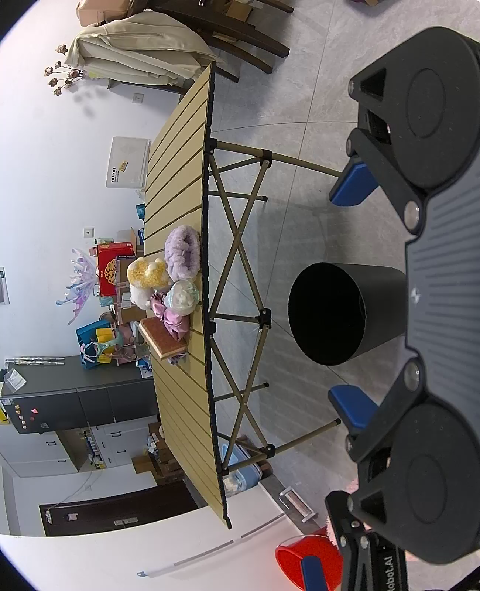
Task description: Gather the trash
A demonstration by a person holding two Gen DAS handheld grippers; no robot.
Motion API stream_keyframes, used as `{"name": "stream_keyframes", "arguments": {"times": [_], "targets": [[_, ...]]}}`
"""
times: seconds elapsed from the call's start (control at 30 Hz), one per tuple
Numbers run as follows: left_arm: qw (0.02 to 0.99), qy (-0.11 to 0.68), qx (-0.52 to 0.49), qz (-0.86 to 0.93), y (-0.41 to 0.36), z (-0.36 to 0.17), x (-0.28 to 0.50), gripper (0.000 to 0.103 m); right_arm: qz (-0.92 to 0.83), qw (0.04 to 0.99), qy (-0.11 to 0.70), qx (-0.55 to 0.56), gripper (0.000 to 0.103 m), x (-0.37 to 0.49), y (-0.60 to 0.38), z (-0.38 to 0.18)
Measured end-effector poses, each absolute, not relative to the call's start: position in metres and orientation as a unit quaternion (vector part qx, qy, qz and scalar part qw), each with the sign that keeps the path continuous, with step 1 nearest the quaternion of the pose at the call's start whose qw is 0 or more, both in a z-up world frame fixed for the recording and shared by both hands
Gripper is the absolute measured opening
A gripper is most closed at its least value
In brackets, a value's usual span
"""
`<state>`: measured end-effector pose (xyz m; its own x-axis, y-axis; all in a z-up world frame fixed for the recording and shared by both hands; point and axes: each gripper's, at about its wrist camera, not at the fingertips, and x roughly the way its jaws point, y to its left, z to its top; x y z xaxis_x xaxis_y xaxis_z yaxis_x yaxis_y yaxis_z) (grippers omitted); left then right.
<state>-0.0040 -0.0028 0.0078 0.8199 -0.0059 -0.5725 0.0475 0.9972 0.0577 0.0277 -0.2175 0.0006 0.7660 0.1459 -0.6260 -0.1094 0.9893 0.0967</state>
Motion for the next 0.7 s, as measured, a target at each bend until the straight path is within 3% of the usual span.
{"name": "stream_keyframes", "arguments": {"times": [0.7], "targets": [[0.959,0.282,0.033,-0.019,0.001,0.009,0.019,0.103,0.055,0.952,0.301,0.030,0.103,0.043,-0.228,0.009]]}}
